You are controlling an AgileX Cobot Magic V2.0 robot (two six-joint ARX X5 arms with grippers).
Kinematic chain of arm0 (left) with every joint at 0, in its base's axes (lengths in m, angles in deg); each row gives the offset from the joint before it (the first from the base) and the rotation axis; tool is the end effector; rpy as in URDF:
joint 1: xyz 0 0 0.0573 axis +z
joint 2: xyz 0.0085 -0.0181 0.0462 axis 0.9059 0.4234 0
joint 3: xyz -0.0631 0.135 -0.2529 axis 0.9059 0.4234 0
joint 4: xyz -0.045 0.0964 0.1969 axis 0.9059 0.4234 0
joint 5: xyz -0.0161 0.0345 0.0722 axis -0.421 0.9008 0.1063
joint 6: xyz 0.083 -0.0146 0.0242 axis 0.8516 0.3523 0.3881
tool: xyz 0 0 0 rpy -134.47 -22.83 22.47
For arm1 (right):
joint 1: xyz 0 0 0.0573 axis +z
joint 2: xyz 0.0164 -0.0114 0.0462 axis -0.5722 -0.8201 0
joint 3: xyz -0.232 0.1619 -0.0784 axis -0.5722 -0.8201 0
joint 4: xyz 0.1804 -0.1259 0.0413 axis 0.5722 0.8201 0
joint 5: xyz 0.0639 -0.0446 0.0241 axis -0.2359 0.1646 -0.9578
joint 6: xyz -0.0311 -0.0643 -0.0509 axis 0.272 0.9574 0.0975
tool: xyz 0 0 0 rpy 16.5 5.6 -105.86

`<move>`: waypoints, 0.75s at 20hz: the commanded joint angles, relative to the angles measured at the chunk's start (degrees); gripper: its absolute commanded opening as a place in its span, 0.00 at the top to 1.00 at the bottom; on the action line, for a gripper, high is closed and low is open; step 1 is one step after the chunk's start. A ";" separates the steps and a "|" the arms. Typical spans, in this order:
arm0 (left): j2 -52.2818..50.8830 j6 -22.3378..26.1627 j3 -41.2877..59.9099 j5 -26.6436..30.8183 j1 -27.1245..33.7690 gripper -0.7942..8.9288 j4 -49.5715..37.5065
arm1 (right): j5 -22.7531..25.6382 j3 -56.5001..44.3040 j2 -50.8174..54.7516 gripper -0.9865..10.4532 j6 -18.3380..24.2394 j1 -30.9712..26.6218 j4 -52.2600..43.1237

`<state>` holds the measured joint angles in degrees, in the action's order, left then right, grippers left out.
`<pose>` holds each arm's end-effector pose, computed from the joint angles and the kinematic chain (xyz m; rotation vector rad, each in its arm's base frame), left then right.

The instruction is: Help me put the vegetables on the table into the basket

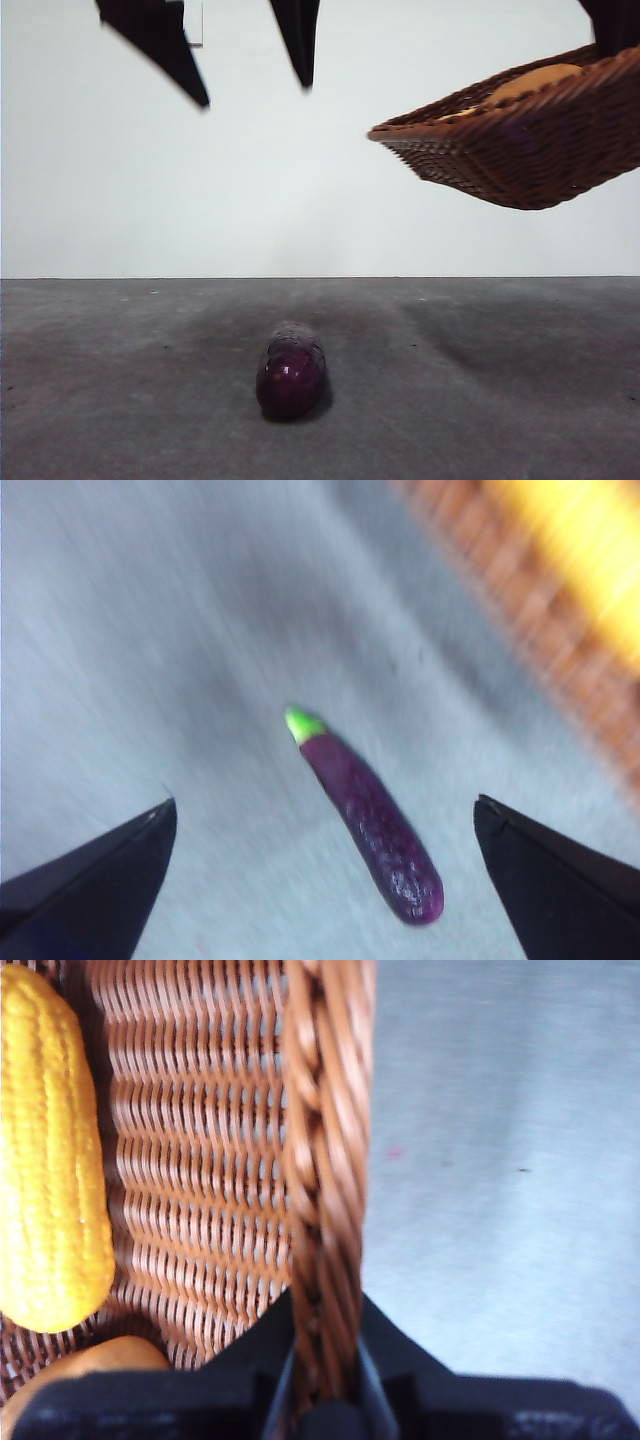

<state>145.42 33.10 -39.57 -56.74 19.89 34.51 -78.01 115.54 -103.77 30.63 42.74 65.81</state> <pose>0.2185 -0.1998 0.3270 0.1792 0.9531 -0.4075 0.2610 0.0463 0.3482 0.0247 1.2417 0.2198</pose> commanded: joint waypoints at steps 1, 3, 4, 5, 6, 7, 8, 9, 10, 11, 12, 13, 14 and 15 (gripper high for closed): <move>2.14 -2.34 5.01 -3.58 1.03 0.40 -2.38 | -0.48 0.17 0.28 0.92 1.46 -2.69 1.27; 4.02 -3.56 7.67 -6.56 0.98 0.40 -4.15 | -0.50 0.17 0.28 0.92 2.03 -4.79 1.27; 5.27 -3.65 8.07 -8.07 0.94 0.40 -4.81 | -0.46 0.17 0.28 0.92 2.32 -5.70 1.29; 6.60 -3.63 8.11 -9.20 0.70 0.40 -5.60 | -0.50 0.17 0.28 0.92 2.60 -6.47 1.27; 8.07 -3.63 8.09 -9.66 0.39 0.40 -6.56 | -0.48 0.17 0.28 0.92 3.02 -7.13 1.29; 9.55 -3.65 8.09 -10.60 0.35 0.40 -7.08 | -0.52 0.17 0.28 0.92 3.23 -7.63 1.27; 11.13 -3.69 8.09 -11.02 0.35 0.40 -7.21 | -0.57 0.17 0.28 0.92 3.28 -7.93 1.29; 12.85 -3.67 8.11 -11.45 0.35 0.40 -7.21 | -0.52 0.17 0.28 0.92 3.32 -7.96 1.29; 14.53 -3.65 8.09 -11.85 0.33 0.40 -7.19 | -0.52 0.17 0.28 0.92 3.43 -7.96 1.29; 16.11 -3.67 8.11 -11.89 0.28 0.40 -7.21 | -0.52 0.17 0.28 0.92 3.52 -7.96 1.29; 17.57 -3.67 8.09 -11.82 0.09 0.40 -7.28 | -0.52 0.17 0.28 0.92 3.61 -7.96 1.29; 18.62 -3.67 8.11 -11.82 0.00 0.40 -7.26 | -0.52 0.17 0.28 0.92 3.61 -7.96 1.29; 19.30 -3.67 8.11 -11.78 -0.04 0.40 -7.28 | -0.52 0.17 0.28 0.92 3.63 -7.96 1.29; 19.80 -3.65 8.11 -11.80 -0.04 0.40 -7.67 | -0.52 0.17 0.28 0.92 3.63 -7.96 1.29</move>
<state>164.90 29.82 -31.81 -68.31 20.00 27.21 -77.93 115.54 -103.77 33.86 34.70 65.81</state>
